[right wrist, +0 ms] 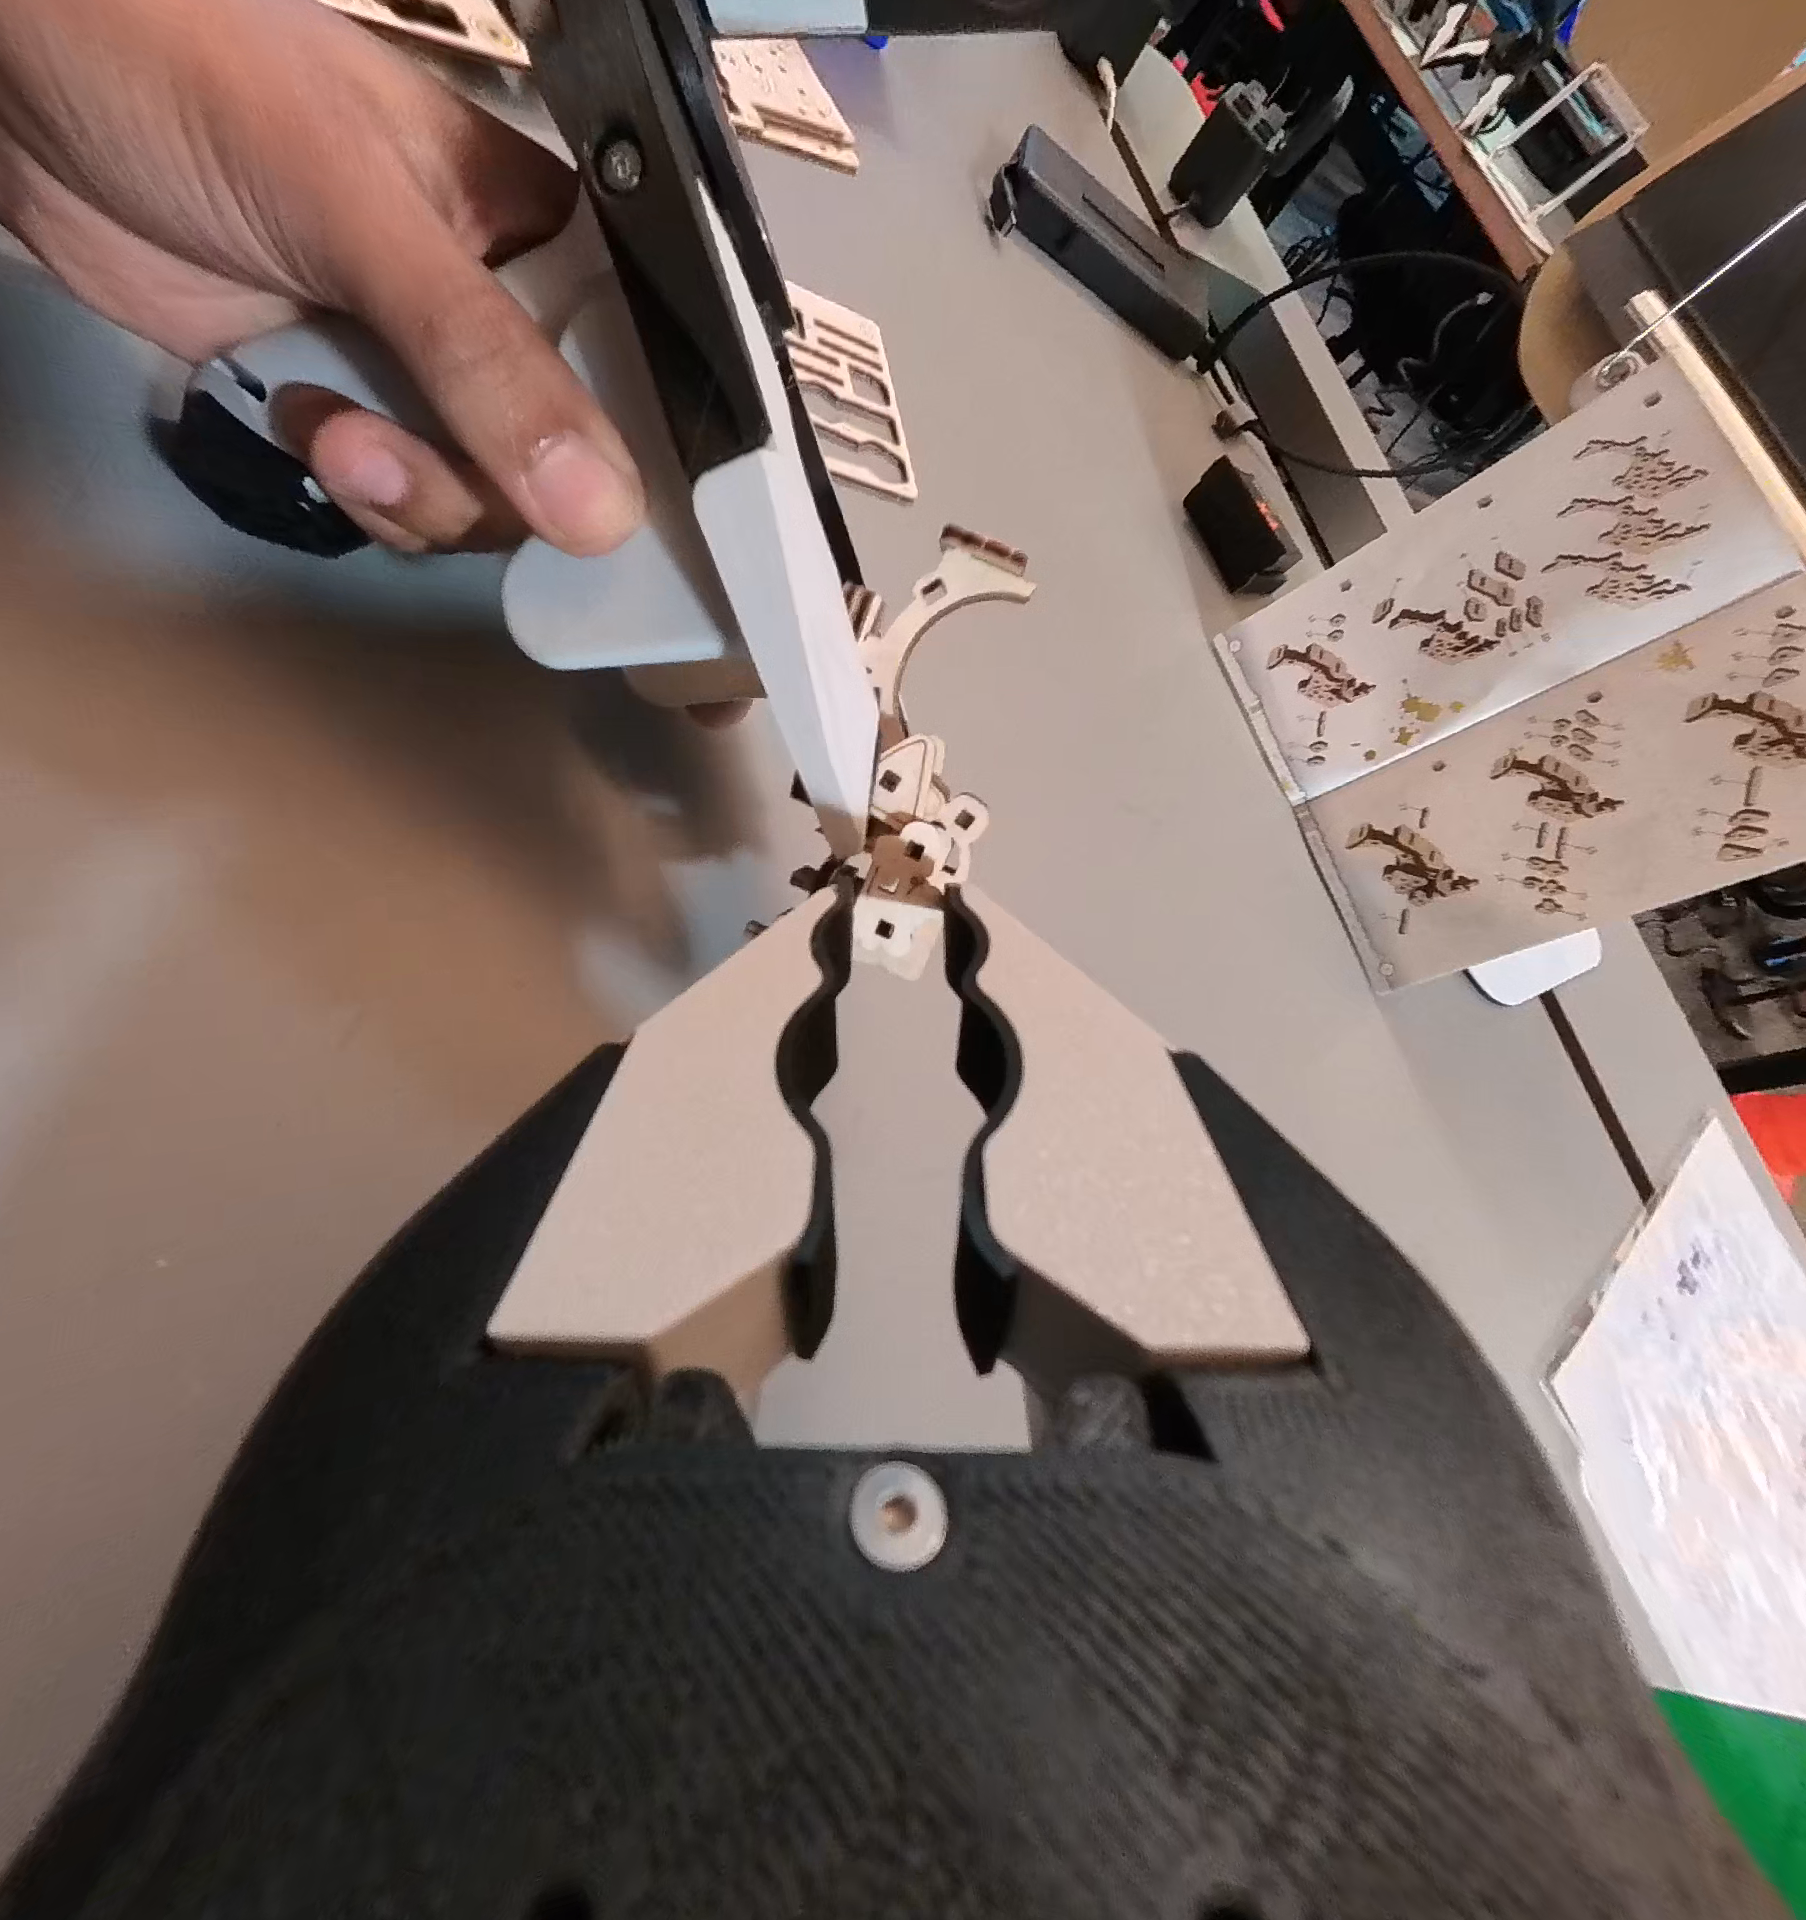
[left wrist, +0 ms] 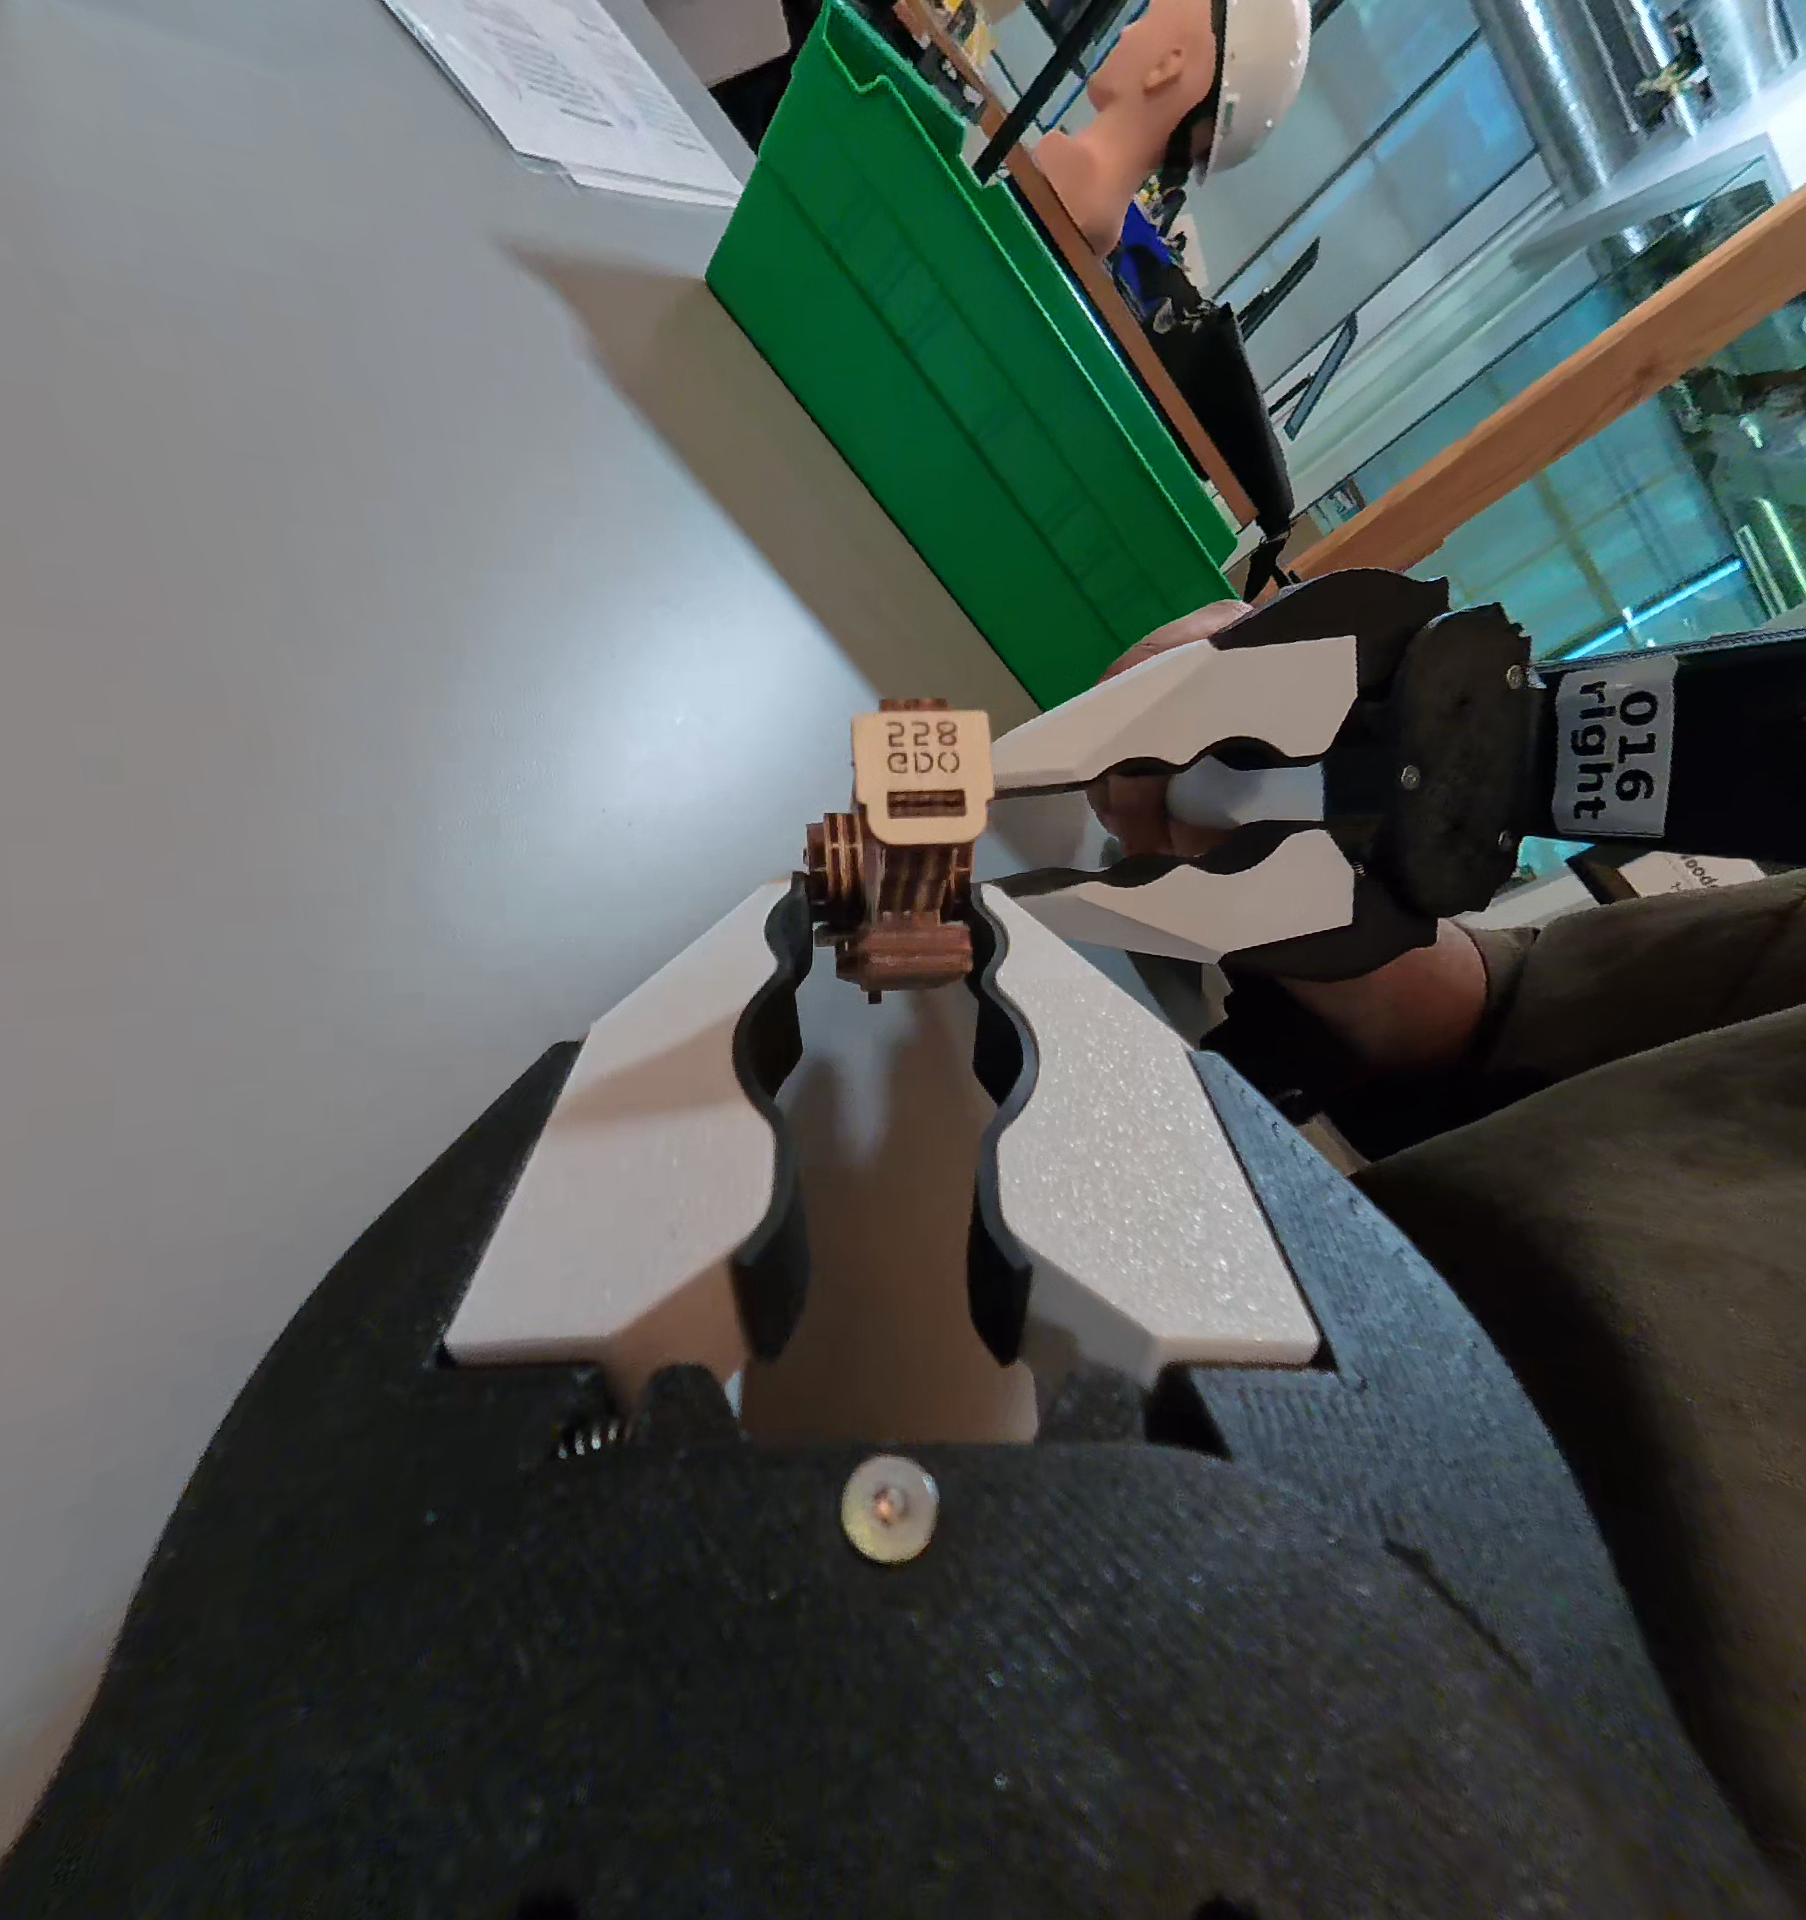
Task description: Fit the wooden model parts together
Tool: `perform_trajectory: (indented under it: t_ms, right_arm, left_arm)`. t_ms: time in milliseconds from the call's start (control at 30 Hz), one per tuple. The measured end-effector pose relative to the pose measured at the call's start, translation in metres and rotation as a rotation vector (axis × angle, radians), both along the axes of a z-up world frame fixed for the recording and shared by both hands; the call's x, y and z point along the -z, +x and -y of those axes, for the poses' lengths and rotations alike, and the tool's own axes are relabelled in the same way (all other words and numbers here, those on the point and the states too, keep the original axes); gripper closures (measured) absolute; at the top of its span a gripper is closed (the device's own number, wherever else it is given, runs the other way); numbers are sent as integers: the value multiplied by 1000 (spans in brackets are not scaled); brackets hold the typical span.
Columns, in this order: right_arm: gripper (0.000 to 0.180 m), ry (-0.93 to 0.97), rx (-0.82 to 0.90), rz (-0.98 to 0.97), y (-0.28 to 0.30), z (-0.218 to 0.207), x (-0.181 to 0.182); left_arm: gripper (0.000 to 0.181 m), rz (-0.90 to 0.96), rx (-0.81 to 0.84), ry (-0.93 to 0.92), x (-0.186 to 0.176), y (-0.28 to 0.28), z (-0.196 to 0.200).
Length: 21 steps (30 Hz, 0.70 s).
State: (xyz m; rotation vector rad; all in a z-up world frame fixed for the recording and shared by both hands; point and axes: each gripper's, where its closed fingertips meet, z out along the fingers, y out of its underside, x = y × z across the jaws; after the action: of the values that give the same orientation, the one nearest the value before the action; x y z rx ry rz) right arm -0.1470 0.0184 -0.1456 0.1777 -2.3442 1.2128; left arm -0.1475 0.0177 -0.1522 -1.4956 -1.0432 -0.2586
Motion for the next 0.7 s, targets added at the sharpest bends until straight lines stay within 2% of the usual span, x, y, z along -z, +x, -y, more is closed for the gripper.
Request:
perform_trajectory:
  t_ms: [700]
  right_arm:
    - [164,-28,9,1,0,1,-4]
  left_arm:
    - [155,13,3,44,-3,0,0]
